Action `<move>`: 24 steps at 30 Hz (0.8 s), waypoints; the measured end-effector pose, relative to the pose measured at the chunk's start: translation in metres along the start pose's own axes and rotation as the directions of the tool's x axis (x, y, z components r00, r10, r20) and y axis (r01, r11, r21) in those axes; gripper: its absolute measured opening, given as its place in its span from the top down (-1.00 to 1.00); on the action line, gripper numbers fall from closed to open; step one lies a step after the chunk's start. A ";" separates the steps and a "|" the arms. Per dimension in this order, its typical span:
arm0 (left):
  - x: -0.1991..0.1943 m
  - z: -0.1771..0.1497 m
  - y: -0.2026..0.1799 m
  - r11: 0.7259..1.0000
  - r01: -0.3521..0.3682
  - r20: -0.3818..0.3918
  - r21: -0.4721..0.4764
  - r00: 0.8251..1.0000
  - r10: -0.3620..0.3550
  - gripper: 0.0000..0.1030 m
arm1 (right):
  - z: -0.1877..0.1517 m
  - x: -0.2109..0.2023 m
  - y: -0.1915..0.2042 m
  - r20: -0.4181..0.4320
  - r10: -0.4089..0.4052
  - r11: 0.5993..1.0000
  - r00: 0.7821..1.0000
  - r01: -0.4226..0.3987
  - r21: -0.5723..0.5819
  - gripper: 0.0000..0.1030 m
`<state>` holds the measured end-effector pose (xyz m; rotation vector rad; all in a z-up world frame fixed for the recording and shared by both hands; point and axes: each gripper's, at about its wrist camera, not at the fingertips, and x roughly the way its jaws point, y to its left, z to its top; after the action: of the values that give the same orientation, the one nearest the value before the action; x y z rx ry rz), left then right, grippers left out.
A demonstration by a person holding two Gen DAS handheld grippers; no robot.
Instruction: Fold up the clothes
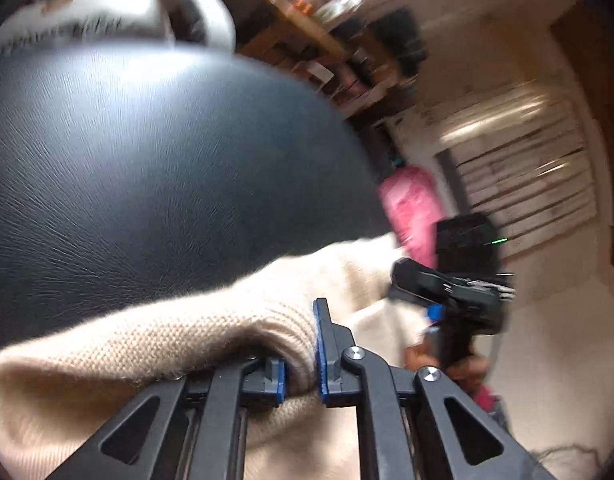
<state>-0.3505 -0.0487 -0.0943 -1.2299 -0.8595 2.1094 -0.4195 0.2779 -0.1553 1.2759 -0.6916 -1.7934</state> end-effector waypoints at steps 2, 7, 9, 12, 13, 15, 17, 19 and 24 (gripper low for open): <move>-0.015 -0.001 -0.011 0.999 0.002 0.037 0.033 0.999 -0.003 0.84 | -0.005 -0.006 0.005 0.029 0.093 0.995 0.995 -0.093 0.023 -0.74; -0.064 -0.011 -0.053 0.994 -0.002 0.147 0.112 0.989 -0.014 0.87 | -0.026 -0.007 0.060 0.098 0.258 0.966 0.961 -0.258 -0.019 -0.74; -0.104 -0.016 -0.064 0.993 -0.003 0.213 0.119 0.977 -0.023 0.87 | -0.038 -0.011 0.099 0.114 0.373 0.928 0.921 -0.368 -0.063 -0.74; -0.178 -0.027 -0.074 0.993 0.017 0.320 0.117 0.946 -0.054 0.87 | -0.052 -0.019 0.165 0.120 0.509 0.858 0.852 -0.493 -0.141 -0.75; -0.206 -0.033 -0.078 0.992 0.016 0.354 0.125 0.933 -0.060 0.87 | -0.057 -0.023 0.185 0.122 0.548 0.833 0.827 -0.528 -0.165 -0.76; -0.266 -0.042 -0.090 0.988 0.018 0.421 0.151 0.903 -0.080 0.87 | -0.070 -0.041 0.230 0.138 0.626 0.773 0.767 -0.590 -0.232 -0.80; -0.329 -0.058 -0.099 0.984 -0.015 0.491 0.176 0.868 -0.074 0.87 | -0.081 -0.062 0.270 0.150 0.700 0.706 0.698 -0.646 -0.291 -0.84; -0.386 -0.082 -0.114 0.974 -0.038 0.541 0.224 0.836 -0.092 0.87 | -0.093 -0.083 0.315 0.145 0.758 0.640 0.637 -0.681 -0.354 -0.84; -0.493 -0.156 -0.172 0.932 -0.149 0.639 0.329 0.762 -0.104 0.87 | -0.145 -0.111 0.429 0.034 0.795 0.544 0.605 -0.688 -0.481 -0.89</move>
<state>0.0249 -0.2532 0.2426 -0.2895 -0.6615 2.6094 -0.1375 0.1516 0.1936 0.3234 -0.7746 -1.2495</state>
